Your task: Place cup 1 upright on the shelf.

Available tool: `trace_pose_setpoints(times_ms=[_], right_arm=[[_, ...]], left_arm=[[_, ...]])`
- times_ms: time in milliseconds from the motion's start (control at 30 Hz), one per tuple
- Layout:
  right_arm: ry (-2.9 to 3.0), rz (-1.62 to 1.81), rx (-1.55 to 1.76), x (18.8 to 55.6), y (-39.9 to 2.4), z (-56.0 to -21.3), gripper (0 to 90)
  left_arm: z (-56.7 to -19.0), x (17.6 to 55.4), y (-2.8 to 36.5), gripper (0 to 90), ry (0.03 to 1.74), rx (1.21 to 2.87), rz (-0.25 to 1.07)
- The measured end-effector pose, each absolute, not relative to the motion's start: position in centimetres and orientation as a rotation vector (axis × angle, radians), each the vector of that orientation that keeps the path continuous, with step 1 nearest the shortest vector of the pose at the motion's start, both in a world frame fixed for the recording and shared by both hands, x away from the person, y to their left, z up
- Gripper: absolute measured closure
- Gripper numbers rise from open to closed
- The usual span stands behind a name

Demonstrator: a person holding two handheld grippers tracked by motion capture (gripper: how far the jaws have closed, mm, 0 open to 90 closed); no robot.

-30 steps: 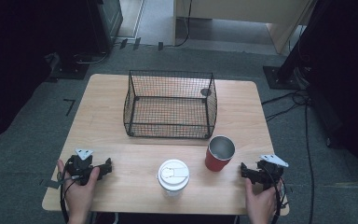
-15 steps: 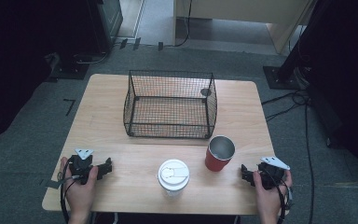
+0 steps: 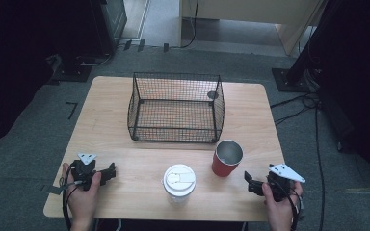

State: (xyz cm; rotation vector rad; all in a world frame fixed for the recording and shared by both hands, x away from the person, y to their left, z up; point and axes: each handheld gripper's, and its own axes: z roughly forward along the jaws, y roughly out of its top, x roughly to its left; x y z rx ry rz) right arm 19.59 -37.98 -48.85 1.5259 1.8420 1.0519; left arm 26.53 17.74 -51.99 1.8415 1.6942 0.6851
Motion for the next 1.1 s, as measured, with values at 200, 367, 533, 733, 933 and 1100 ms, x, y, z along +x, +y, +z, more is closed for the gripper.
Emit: trace_pose_setpoints(times_ms=[200, 367, 533, 733, 933, 1100], right_arm=[[1.891, 1.104, 1.457, 19.3, -36.3, -47.9, 0.0], [1.910, 1.143, 1.439, 19.4, -35.6, -47.6, 0.0], [1.924, 1.185, 1.412, 19.5, -35.0, -47.0, 0.0], [1.940, 1.232, 1.386, 20.1, -33.9, -46.6, 0.0], [1.947, 1.277, 1.376, 20.7, -33.0, -46.3, 0.0], [1.946, 1.290, 1.370, 21.3, -32.3, -46.1, 0.0]], left_arm=[[-52.0, 26.5, 17.7, 0.0, 1.694, 1.842, 0.684], [-52.0, 26.5, 17.7, 0.0, 1.694, 1.842, 0.685], [-52.0, 26.5, 17.8, 0.0, 1.694, 1.841, 0.684], [-52.0, 26.5, 17.8, 0.0, 1.694, 1.842, 0.683], [-52.0, 26.5, 17.8, 0.0, 1.693, 1.845, 0.684], [-52.0, 26.5, 17.8, 0.0, 1.692, 1.843, 0.681]])
